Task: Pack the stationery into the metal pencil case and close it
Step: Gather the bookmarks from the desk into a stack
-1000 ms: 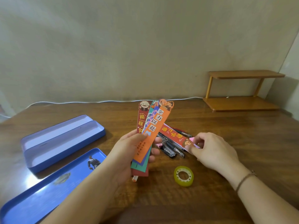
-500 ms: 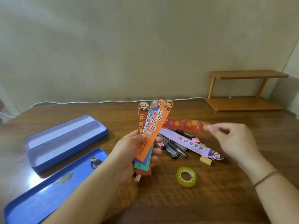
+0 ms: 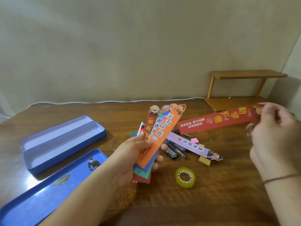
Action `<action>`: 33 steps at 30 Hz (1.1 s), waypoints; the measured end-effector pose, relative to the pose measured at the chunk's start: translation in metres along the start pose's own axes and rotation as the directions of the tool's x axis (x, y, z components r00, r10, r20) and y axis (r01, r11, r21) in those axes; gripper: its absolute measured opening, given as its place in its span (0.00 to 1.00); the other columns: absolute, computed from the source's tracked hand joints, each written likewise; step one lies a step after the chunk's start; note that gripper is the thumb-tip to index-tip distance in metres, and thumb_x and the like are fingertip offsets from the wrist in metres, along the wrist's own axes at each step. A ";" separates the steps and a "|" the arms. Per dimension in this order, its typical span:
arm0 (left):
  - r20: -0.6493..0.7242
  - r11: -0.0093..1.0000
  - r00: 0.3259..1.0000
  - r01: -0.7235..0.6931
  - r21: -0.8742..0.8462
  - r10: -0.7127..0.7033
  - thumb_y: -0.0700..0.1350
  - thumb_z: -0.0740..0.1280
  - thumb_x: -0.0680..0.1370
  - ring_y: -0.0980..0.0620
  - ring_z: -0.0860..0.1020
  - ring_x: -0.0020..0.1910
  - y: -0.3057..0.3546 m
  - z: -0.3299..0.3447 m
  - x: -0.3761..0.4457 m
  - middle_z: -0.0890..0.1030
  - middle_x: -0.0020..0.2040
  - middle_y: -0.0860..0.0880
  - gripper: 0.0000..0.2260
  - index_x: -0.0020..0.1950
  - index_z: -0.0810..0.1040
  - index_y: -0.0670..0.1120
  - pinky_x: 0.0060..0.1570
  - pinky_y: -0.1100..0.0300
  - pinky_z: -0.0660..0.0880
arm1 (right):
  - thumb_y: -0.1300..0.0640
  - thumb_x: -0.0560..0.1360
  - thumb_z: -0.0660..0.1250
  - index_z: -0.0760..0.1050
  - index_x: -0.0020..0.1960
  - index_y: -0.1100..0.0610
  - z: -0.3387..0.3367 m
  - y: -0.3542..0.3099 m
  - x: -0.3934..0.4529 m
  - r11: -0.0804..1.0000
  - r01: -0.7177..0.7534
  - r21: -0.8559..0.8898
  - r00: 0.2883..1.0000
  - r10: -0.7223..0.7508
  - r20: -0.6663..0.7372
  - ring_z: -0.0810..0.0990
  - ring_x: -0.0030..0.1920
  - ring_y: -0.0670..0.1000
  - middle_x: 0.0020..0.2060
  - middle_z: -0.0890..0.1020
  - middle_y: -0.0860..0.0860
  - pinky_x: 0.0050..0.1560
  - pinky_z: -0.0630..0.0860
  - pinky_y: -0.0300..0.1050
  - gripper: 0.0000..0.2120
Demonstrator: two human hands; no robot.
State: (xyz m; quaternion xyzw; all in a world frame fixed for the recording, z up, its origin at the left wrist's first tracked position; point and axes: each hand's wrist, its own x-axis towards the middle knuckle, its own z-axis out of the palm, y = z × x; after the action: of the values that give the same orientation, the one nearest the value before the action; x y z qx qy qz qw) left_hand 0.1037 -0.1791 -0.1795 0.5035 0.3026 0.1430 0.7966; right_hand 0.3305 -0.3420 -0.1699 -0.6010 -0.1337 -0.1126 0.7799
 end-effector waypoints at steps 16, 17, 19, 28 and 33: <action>0.135 0.976 0.988 -0.103 0.191 0.078 0.38 0.62 0.81 0.52 0.80 0.32 -0.009 0.007 -0.001 0.85 0.40 0.46 0.11 0.62 0.74 0.48 0.30 0.61 0.77 | 0.31 0.73 0.58 0.73 0.47 0.48 0.023 0.019 -0.031 0.671 0.330 -0.664 0.865 0.067 0.497 0.81 0.36 0.50 0.33 0.82 0.46 0.35 0.76 0.47 0.21; 0.081 0.983 0.993 -0.097 0.157 0.085 0.38 0.62 0.82 0.53 0.79 0.31 -0.007 0.005 0.000 0.84 0.37 0.47 0.11 0.61 0.75 0.49 0.30 0.61 0.77 | 0.29 0.71 0.57 0.73 0.46 0.47 0.019 0.017 -0.026 0.533 0.335 -0.777 0.854 0.176 0.489 0.80 0.40 0.51 0.37 0.81 0.44 0.38 0.74 0.46 0.23; 0.019 0.991 0.996 -0.088 0.101 0.087 0.38 0.63 0.81 0.52 0.80 0.32 -0.003 0.004 0.000 0.84 0.37 0.46 0.10 0.58 0.76 0.51 0.31 0.59 0.78 | 0.27 0.68 0.59 0.74 0.44 0.47 0.012 0.015 -0.020 0.307 0.398 -0.864 0.769 0.403 0.497 0.78 0.44 0.49 0.41 0.79 0.44 0.40 0.74 0.45 0.24; -0.057 0.998 0.998 -0.038 0.045 0.040 0.41 0.66 0.80 0.49 0.82 0.36 -0.004 0.002 0.003 0.85 0.44 0.43 0.16 0.67 0.71 0.50 0.31 0.57 0.79 | 0.39 0.70 0.70 0.79 0.41 0.48 0.001 0.003 -0.009 0.503 0.310 -0.807 0.695 0.458 0.553 0.78 0.45 0.49 0.45 0.80 0.47 0.38 0.73 0.45 0.13; -0.044 0.999 0.999 0.003 -0.033 -0.005 0.45 0.65 0.80 0.50 0.82 0.34 -0.001 0.002 0.002 0.86 0.40 0.44 0.13 0.64 0.72 0.48 0.29 0.59 0.79 | 0.43 0.68 0.75 0.79 0.39 0.49 0.004 0.006 -0.016 0.364 0.425 -0.829 0.577 0.597 0.558 0.77 0.42 0.46 0.42 0.80 0.46 0.34 0.69 0.41 0.11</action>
State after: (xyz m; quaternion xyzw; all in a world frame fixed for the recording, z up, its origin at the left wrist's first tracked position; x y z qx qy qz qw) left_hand 0.1058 -0.1798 -0.1804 0.4865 0.3187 0.1574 0.7981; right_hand 0.3172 -0.3360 -0.1803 -0.9107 -0.3469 0.1700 0.1464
